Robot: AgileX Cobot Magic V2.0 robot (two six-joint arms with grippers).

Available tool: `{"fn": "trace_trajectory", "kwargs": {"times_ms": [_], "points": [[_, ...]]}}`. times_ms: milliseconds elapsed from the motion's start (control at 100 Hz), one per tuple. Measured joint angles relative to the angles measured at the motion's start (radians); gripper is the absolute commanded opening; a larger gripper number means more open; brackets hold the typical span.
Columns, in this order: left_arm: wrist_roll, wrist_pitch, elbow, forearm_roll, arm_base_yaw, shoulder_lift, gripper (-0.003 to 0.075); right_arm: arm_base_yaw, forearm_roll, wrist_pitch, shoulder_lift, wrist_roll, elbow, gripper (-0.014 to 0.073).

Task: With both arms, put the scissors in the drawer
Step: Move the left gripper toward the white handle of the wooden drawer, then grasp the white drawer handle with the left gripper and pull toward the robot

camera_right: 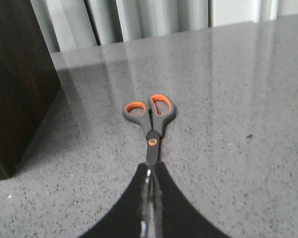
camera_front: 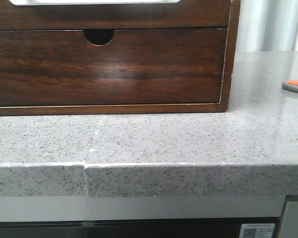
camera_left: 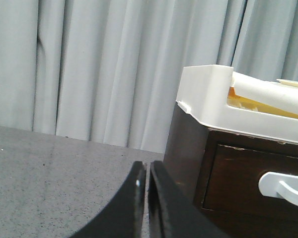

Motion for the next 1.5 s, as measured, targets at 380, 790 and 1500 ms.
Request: {"fn": "trace_trajectory", "kwargs": {"times_ms": [380, 790, 1500], "points": [[0.0, -0.063, 0.009, 0.092, 0.0, 0.016, 0.0295, 0.0, 0.0, 0.029, 0.007, 0.004, 0.0, -0.0061], [0.0, -0.268, -0.028, 0.462, -0.04, 0.223, 0.0295, 0.018, 0.0, 0.029, 0.007, 0.004, 0.0, -0.0061], [0.0, -0.468, -0.192, 1.22, -0.361, 0.713, 0.0293, 0.018, 0.0, 0.03, 0.007, 0.004, 0.0, -0.0061]]}}
